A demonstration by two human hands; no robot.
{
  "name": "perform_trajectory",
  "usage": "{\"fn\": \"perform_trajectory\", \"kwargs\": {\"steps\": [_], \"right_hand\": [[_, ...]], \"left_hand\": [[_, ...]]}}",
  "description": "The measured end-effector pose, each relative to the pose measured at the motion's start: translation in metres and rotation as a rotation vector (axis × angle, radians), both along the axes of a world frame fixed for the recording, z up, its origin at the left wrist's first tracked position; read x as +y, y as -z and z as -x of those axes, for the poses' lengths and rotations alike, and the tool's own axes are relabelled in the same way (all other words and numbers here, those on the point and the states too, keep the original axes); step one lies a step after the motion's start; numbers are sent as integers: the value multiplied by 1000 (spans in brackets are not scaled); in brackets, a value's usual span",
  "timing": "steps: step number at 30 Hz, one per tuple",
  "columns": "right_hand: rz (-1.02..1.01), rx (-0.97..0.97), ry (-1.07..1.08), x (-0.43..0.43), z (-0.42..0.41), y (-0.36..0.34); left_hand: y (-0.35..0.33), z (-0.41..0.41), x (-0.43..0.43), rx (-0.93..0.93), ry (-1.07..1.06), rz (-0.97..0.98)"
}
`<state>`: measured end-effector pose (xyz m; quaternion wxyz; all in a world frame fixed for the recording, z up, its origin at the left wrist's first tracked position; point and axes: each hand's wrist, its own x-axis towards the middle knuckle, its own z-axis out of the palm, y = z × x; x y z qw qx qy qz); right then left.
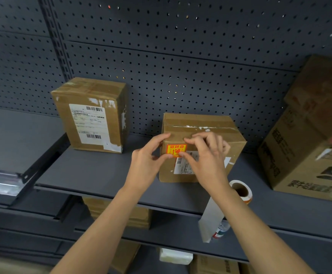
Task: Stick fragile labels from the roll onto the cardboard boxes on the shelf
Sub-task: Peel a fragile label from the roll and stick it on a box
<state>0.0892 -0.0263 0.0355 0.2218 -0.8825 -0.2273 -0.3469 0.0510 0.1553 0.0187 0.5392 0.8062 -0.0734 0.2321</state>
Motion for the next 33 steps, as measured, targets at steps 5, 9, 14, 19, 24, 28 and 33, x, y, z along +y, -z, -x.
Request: {"fn": "perform_trajectory", "kwargs": {"steps": [5, 9, 14, 19, 24, 28, 33], "right_hand": [[-12, 5, 33, 5, 0, 1], [-1, 47, -39, -3, 3, -4], [-327, 163, -45, -35, 21, -12], [-574, 275, 104, -76, 23, -17], [-694, 628, 64, -94, 11, -4], [-849, 856, 9, -89, 2, -9], [-877, 810, -71, -88, -1, -17]], "left_hand": [[1, 1, -3, -13, -21, -9], [-2, 5, -3, 12, -2, -16], [8, 11, 4, 109, -5, 64], [26, 9, 9, 248, -13, 190], [20, 6, -6, 314, 71, 331], [0, 5, -23, 276, 179, 414], [-21, 9, -31, 186, 137, 400]]}}
